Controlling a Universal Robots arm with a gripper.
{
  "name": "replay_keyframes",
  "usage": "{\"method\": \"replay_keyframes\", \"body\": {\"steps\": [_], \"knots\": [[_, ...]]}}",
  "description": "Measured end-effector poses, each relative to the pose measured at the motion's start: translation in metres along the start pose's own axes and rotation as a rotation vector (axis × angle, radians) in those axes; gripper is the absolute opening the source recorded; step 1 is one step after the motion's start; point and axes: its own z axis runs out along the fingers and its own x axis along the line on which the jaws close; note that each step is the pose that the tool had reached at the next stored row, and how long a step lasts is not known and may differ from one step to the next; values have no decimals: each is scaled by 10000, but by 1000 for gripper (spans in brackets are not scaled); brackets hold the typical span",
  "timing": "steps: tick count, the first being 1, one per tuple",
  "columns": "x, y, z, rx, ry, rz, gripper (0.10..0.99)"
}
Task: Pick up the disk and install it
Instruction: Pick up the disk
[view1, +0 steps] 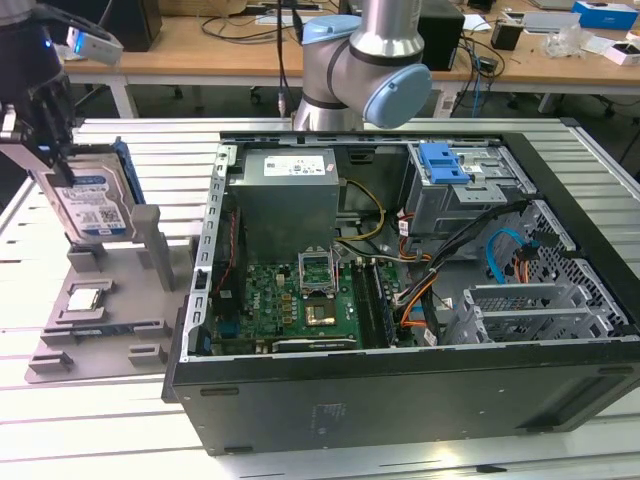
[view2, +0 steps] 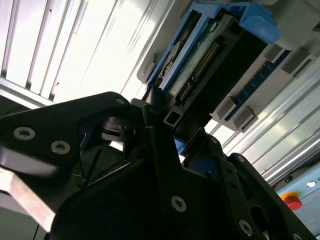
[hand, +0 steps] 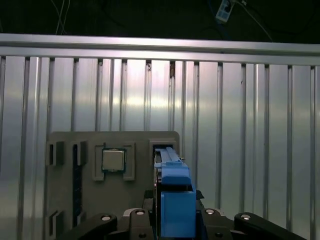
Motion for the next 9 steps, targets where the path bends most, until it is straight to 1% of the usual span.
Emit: {"method": "replay_keyframes", "body": {"steps": [2, 3, 7, 9], "knots": [[-2, 3, -54, -1, 0, 0, 365], [-4, 4, -93, -1, 0, -1, 365], [-9, 9, -190, 0, 0, 0, 365], [-13, 13, -271, -1, 0, 0, 365]]}}
